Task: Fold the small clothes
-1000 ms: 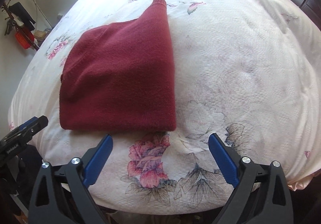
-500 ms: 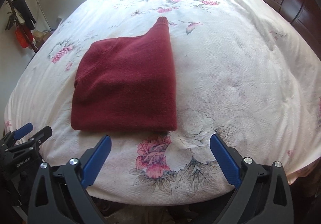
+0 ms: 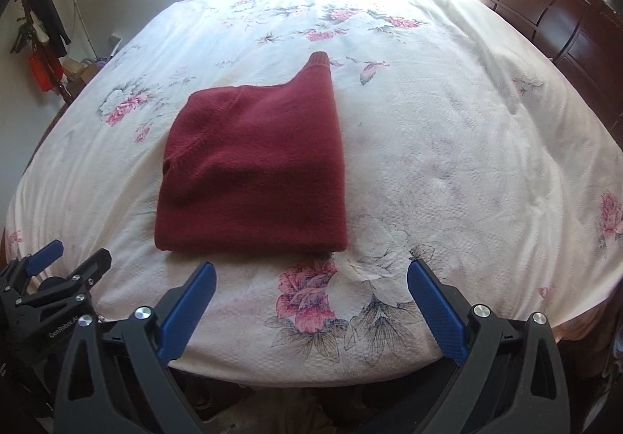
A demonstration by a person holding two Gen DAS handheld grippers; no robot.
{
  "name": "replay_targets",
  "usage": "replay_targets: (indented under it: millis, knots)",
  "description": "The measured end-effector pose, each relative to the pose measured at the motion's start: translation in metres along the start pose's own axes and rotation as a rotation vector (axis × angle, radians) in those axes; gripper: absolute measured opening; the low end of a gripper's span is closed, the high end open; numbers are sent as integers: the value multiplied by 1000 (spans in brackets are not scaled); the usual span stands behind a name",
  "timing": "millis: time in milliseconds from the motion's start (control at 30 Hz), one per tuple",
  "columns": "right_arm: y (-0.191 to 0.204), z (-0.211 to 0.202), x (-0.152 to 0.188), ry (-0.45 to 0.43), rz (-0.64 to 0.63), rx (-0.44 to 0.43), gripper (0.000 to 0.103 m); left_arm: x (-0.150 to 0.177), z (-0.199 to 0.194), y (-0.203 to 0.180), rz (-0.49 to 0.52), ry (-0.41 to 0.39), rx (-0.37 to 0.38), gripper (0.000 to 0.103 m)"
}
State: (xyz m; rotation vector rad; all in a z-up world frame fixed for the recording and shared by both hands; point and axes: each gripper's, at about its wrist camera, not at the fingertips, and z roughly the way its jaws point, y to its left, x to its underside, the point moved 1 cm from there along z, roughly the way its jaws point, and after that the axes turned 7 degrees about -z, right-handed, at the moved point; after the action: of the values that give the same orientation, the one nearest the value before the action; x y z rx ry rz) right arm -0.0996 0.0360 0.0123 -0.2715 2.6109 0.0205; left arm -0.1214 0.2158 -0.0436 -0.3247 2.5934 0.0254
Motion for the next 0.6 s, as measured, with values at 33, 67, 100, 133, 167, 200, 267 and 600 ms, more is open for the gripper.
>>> replay_targets:
  millis: [33, 67, 100, 133, 167, 200, 267, 600]
  knots:
    - [0, -2, 0, -4, -1, -3, 99, 0, -2, 0, 0, -2, 1, 90]
    - [0, -3, 0, -7, -1, -4, 99, 0, -3, -1, 1, -4, 0, 90]
    - [1, -5, 0, -6, -1, -3, 99, -1, -5, -1, 2, -8, -1, 90]
    - [1, -6, 0, -1, -2, 3, 99, -1, -7, -2, 4, -11, -4, 90]
    - [1, -6, -1, 1, -5, 10, 99, -1, -8, -3, 6, -16, -5, 90]
    - [1, -8, -1, 0, -8, 14, 99, -1, -9, -4, 11, -21, -9, 90]
    - [2, -10, -1, -9, -11, 6, 99, -1, -11, -5, 22, -27, -15, 90]
    - [5, -12, -2, -12, -30, 14, 99, 1, -11, -9, 37, -20, -20, 90]
